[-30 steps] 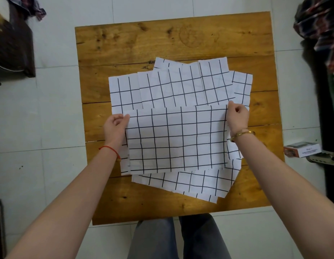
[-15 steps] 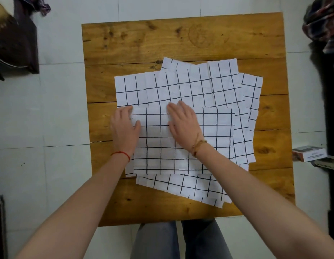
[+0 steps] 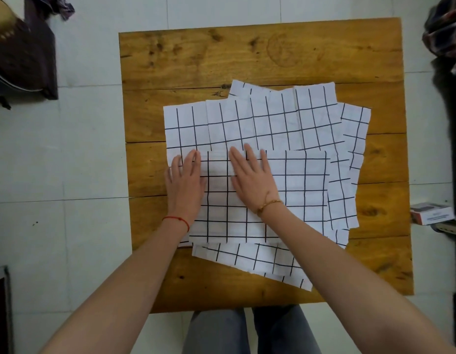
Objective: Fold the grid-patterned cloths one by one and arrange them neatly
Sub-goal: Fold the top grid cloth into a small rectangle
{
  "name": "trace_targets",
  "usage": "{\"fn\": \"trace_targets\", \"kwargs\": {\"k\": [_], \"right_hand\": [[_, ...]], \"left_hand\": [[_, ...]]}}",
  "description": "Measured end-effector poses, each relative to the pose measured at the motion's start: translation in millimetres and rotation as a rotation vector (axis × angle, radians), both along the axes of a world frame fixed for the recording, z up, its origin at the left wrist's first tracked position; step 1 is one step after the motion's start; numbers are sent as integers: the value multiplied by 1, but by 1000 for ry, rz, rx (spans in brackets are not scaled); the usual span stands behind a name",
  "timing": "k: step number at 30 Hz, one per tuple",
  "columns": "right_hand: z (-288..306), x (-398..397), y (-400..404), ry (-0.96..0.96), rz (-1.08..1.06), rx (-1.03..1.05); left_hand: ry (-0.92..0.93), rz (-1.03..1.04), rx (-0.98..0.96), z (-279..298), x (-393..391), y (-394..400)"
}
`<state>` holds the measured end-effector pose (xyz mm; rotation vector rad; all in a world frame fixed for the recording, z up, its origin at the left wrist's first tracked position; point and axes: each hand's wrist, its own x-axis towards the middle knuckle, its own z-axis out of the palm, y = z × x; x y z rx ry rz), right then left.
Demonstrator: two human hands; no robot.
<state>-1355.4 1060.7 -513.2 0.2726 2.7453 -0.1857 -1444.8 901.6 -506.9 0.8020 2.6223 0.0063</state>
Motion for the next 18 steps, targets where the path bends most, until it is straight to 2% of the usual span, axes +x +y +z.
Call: {"fn": "trace_targets", "kwargs": {"k": [7, 11, 15, 18], "right_hand": [[4, 85, 86, -30, -336, 126], [9, 108, 116, -48, -496, 154], [11, 112, 123, -32, -505, 147], [20, 103, 114, 59, -486, 144]], "left_hand": [[-11, 6, -5, 1, 0, 0], [-11, 22, 22, 2, 2, 2], [-5, 63, 85, 4, 6, 3], [42, 226, 247, 12, 15, 2]]}}
